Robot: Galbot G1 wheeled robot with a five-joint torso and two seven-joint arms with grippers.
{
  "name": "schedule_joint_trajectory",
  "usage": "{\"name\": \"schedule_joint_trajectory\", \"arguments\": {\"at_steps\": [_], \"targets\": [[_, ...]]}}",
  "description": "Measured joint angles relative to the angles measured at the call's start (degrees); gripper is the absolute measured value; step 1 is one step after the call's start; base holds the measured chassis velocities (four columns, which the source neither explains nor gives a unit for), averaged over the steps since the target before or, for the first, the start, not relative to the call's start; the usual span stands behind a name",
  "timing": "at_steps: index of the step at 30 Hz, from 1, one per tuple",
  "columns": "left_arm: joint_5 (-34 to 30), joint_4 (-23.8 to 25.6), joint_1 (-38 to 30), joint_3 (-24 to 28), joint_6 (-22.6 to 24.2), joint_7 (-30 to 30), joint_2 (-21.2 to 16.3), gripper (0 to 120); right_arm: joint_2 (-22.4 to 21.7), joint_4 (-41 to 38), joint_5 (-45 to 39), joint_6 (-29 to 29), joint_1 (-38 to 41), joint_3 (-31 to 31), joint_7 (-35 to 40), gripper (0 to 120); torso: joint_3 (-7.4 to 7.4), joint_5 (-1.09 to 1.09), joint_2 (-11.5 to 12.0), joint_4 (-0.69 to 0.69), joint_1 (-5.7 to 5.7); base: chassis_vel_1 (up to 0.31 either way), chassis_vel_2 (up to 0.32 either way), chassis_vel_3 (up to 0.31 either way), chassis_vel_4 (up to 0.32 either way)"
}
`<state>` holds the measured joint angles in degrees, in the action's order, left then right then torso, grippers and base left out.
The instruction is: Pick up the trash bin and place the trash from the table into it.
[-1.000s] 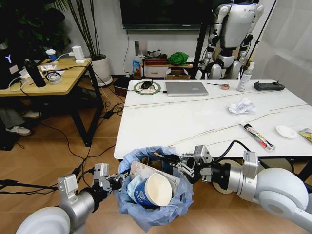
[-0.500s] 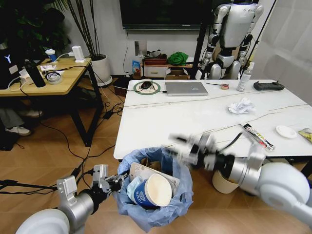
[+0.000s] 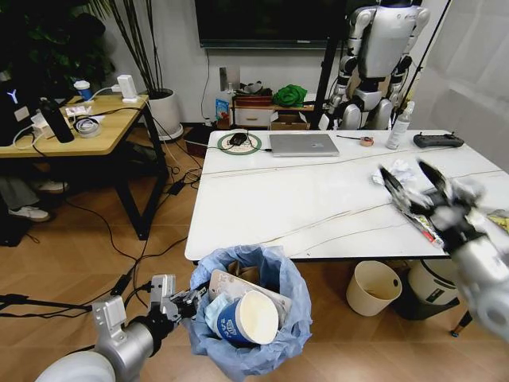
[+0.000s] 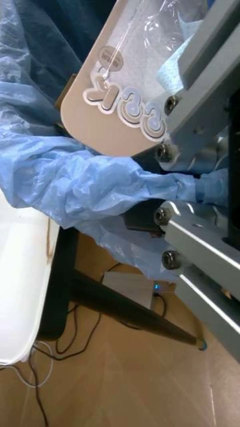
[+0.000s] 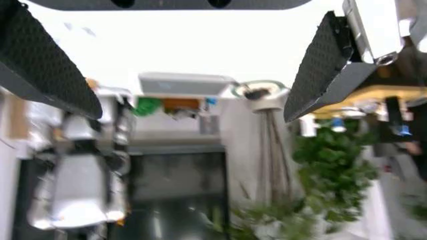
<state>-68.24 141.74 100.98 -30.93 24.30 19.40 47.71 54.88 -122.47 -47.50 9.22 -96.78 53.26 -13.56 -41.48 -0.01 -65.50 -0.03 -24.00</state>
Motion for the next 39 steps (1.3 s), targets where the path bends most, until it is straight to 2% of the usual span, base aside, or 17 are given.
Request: {"name": "schedule_joint_trajectory", "arguments": {"at_steps": [1, 4, 8, 13, 21, 39], "targets": [[0.0, 0.0, 0.0, 0.0, 0.0, 0.0, 0.0, 0, 0.0, 0.0, 0.0, 0.0, 0.0, 0.0, 0.0, 100, 0.0, 0.0, 0.0, 0.0, 0.0, 0.0, 0.0, 0.0, 0.0], [0.88, -0.25, 0.38, 0.5, -0.11, -0.2, 0.23, 0, 6.68, 2.05, 3.0, 2.05, -2.95, 0.45, -3.0, 100, 0.0, -0.01, 0.0, 0.02, 0.0, 0.0, 0.0, 0.0, 0.0], [1.7, -0.76, 1.13, 0.71, -0.46, -0.5, 0.51, 0, 13.37, 4.16, 4.67, 3.26, -2.3, -0.7, -4.16, 100, 0.0, 0.0, 0.0, 0.02, 0.0, 0.0, 0.0, 0.0, 0.0], [1.68, -0.79, 1.59, 0.21, -0.64, -0.5, -0.06, 0, 16.16, 4.97, 6.65, 3.33, -0.95, -2.97, -4.09, 100, -0.01, -0.01, 0.0, 0.05, 0.0, 0.0, 0.0, 0.0, 0.0], [1.58, -0.79, 2.04, -0.28, -0.92, -0.47, -0.36, 0, 17.49, 6.01, 8.09, 3.43, -0.43, -5.31, -4.06, 100, -0.01, 0.0, 0.0, 0.04, 0.0, 0.0, 0.0, 0.0, 0.0], [1.17, -1.51, 0.68, 0.61, -1.06, -0.65, -0.37, 0, 18.62, 6.39, 8.06, 4.0, -0.95, -5.61, -4.4, 100, -0.01, 0.0, 0.0, 0.03, 0.0, 0.0, 0.0, 0.0, 0.0]]}}
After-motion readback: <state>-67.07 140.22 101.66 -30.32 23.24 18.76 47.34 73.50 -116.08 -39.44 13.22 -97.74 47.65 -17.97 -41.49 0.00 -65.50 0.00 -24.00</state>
